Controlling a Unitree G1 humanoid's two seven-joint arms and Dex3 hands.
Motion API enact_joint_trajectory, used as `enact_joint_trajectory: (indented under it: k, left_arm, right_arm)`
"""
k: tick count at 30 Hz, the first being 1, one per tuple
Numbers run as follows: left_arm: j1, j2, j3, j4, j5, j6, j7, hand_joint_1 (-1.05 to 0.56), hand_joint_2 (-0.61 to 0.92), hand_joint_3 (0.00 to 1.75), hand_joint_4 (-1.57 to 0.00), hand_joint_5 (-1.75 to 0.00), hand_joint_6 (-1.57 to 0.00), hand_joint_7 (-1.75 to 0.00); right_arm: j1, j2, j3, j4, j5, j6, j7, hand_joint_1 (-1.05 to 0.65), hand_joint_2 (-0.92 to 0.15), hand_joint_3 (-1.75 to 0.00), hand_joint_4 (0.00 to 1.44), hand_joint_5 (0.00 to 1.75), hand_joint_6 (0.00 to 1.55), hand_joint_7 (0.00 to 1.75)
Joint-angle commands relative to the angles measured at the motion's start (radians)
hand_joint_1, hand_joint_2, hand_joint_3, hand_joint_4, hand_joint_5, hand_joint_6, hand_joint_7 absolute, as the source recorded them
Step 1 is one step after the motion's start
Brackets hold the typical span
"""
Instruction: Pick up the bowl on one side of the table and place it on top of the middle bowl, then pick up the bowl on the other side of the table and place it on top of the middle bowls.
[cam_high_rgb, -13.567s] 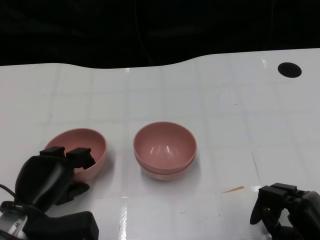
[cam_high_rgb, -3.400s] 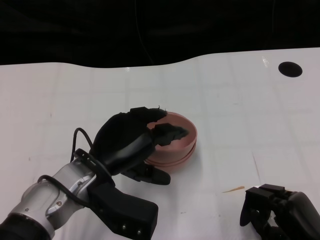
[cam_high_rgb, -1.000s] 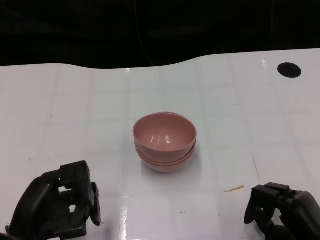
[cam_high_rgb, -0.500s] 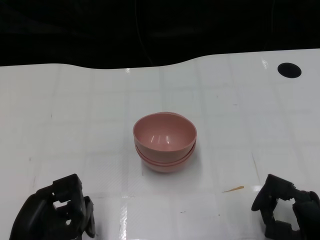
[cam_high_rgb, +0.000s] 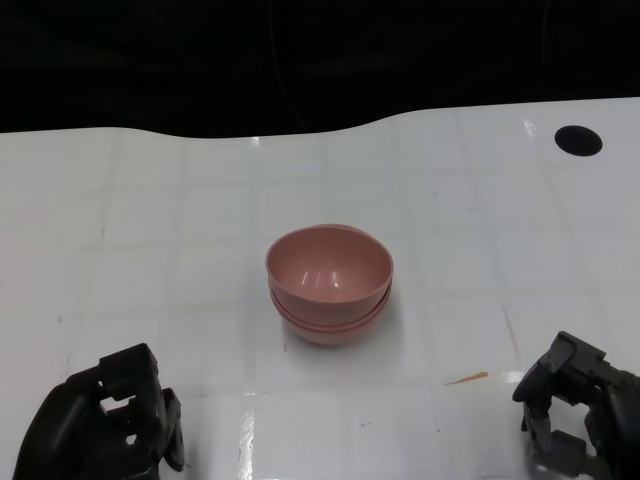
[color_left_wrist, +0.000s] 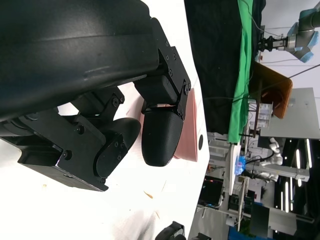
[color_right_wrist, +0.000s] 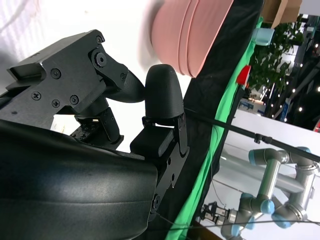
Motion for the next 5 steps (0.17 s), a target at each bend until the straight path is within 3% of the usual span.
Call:
enact_joint_trajectory:
  k: [1,5]
  left_arm:
    - [0.017,0.007,0.001,-0.013,0.007,0.003,0.002,0.0,0.55,1.27,-0.96,-1.75,-0.84,-1.75]
    - [0.018,0.005,0.0,-0.018,0.019,0.002,0.013,0.0,0.54,1.27,-0.96,-1.75,-0.84,-1.75]
  right_arm:
    - [0.019,0.005,-0.037,-0.025,0.003,0.022,0.017,-0.09,-0.55,-1.15,0.78,1.75,0.72,1.54]
    - [0.019,0.012,-0.058,-0.026,-0.011,0.028,0.03,-0.1,-0.55,-1.16,0.78,1.75,0.72,1.54]
